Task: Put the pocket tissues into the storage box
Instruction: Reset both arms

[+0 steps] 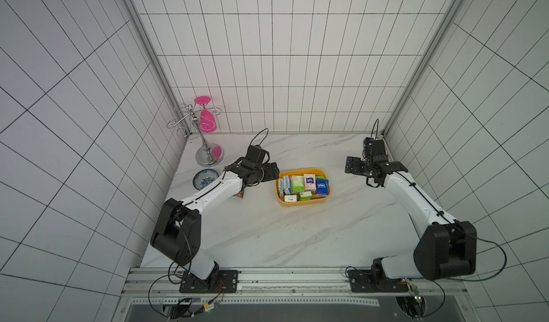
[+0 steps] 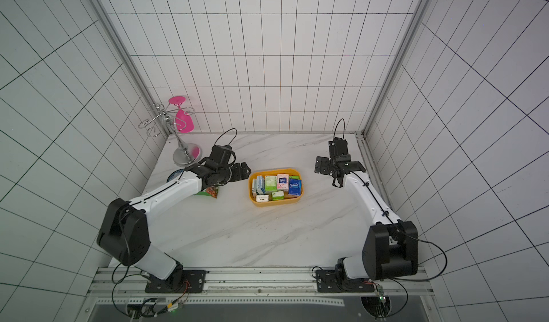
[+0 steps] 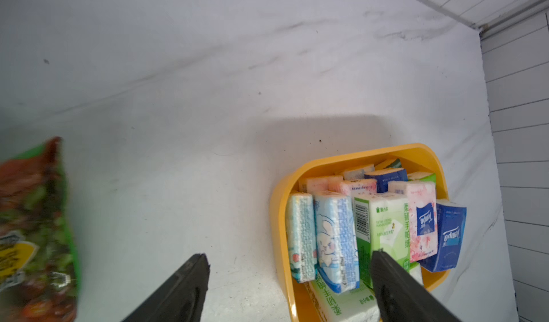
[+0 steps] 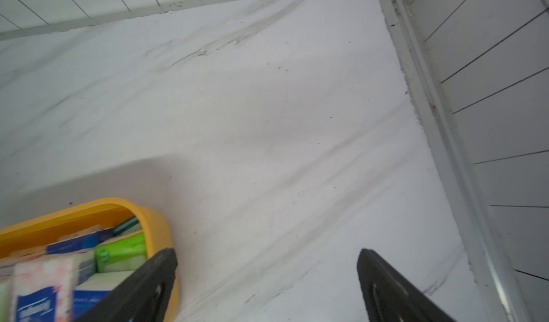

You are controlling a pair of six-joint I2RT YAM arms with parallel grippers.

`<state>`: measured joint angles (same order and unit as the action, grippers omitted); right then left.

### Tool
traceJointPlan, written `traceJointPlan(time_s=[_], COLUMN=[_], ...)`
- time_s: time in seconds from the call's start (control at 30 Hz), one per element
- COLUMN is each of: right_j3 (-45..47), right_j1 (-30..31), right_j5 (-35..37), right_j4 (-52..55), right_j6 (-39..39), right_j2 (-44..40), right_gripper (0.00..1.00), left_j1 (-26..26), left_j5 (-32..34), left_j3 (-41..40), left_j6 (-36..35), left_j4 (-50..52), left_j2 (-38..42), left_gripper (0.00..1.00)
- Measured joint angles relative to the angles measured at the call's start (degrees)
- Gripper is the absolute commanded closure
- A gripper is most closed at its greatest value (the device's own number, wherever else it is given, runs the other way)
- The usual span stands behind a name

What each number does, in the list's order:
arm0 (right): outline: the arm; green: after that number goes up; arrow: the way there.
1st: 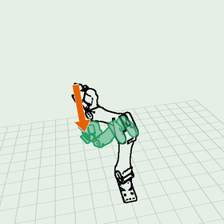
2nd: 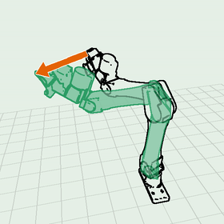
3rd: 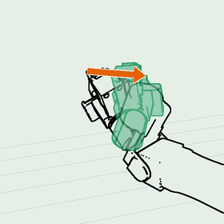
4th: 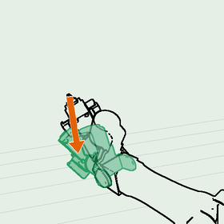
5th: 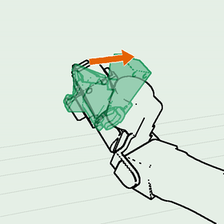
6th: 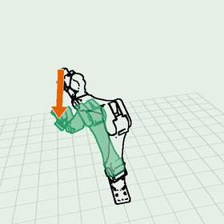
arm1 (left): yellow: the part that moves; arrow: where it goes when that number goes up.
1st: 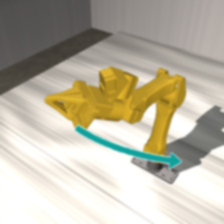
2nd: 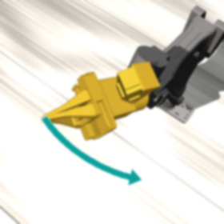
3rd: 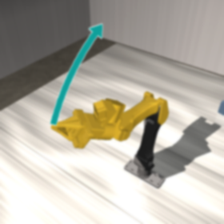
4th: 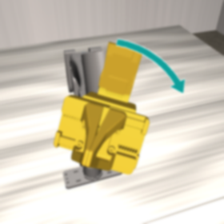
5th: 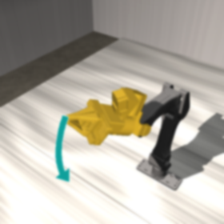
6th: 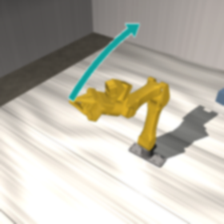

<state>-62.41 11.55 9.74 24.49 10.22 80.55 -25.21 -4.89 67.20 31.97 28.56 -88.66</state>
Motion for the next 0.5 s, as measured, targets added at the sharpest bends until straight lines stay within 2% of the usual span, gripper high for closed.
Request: traceJointPlan(time_s=[0.23, 0.37, 0.5], right_j3=[16.5, 21.1, 21.7], right_j1=[-7.8, -9.0, -9.8], right_j5=[5.5, 5.4, 4.3], right_j4=[-20.9, -31.9, -37.8], right_j6=[-6.9, -7.6, -7.6], right_j2=[-1.9, 1.3, 5.5], right_gripper=[0.01, 0.01, 0.01], left_j1=[13.9, 23.7, 27.1], left_j5=[3.0, 4.9, 10.3], left_j3=[-1.4, -10.0, -20.7], left_j6=[-4.6, -7.3, -11.2], left_j4=[-0.8, -6.8, -14.8], left_j2=[7.0, 9.5, 9.9], left_gripper=[0.10, 0.10, 0.10])
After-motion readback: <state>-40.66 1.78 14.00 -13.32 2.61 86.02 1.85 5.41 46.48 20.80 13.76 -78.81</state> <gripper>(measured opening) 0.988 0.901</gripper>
